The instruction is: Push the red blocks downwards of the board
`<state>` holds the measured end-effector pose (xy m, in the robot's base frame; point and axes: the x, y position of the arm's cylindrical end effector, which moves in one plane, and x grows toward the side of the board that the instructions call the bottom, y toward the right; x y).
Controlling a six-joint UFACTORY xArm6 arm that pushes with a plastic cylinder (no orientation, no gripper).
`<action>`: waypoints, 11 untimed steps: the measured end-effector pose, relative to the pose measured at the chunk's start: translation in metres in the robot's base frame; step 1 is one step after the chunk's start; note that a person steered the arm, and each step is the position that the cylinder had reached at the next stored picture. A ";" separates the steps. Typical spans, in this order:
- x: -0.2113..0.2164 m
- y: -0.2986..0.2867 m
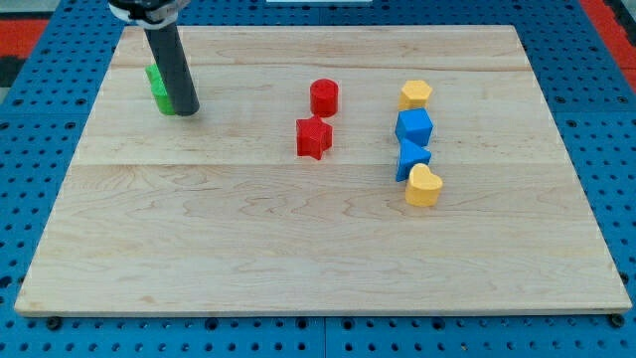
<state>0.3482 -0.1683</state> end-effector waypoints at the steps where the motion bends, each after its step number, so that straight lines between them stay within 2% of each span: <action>1: -0.020 0.007; 3: -0.059 0.105; 4: -0.064 0.162; 5: -0.046 0.185; 11: 0.056 0.180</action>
